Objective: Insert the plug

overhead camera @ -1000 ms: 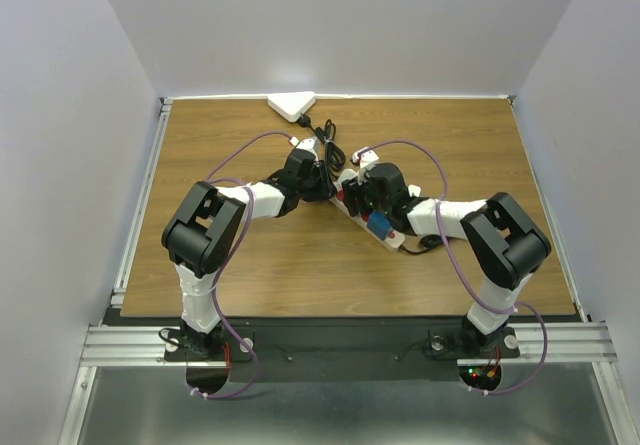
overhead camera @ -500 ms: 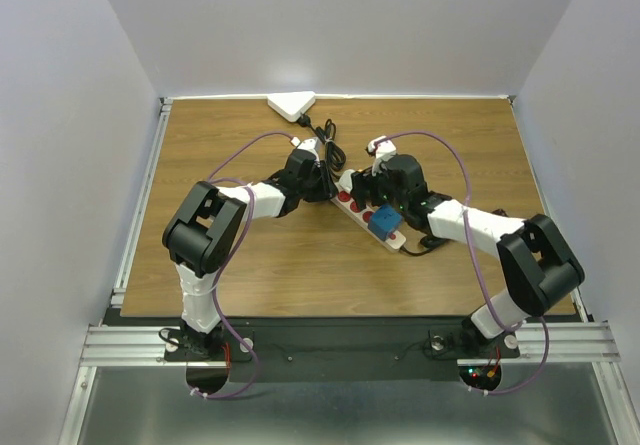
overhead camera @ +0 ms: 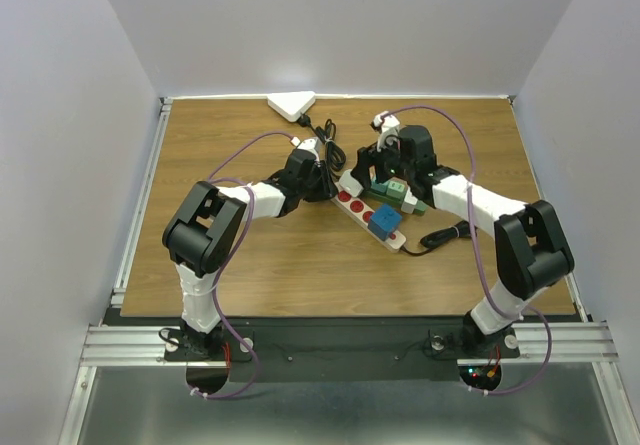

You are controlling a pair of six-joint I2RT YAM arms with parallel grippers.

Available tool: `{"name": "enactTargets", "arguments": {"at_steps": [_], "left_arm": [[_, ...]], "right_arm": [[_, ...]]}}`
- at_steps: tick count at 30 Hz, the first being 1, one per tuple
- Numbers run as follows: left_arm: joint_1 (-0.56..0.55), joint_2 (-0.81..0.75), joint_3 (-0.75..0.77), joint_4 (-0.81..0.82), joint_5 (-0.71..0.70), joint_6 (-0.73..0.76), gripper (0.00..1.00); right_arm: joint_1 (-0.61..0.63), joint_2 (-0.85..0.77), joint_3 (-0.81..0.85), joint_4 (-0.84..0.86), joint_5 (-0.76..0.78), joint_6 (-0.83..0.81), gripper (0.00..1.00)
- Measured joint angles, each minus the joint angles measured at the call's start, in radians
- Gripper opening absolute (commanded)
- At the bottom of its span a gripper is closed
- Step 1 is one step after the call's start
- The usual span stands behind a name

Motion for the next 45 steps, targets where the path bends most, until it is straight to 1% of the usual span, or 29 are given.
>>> {"name": "enactTargets", "arguments": {"at_steps": [3,7,13,19,30,45], "left_arm": [[0.0,0.0,0.0,0.0,0.0,0.0,0.46],[0.0,0.0,0.0,0.0,0.0,0.0,0.46],[0.0,0.0,0.0,0.0,0.0,0.001,0.46],[0.0,0.0,0.0,0.0,0.0,0.001,0.46],[0.0,0.0,0.0,0.0,0.0,0.001,0.46],[0.0,0.0,0.0,0.0,0.001,0.002,0.46]], "right_arm": [[0.001,0.043,0.05,-0.008,-0.082,-0.012,0.77],[0.001,0.075,0.061,-0.04,-0.137,-0.026,0.77],[0.001,0.106,0.064,-0.08,-0.182,-0.05,0.75],[0.0,0.119,0.082,-0.097,-0.209,-0.068,0.7],[0.007,0.133,0.096,-0.1,-0.216,-0.091,0.68],[0.033,0.117,0.096,-0.136,-0.181,-0.106,0.68]]}}
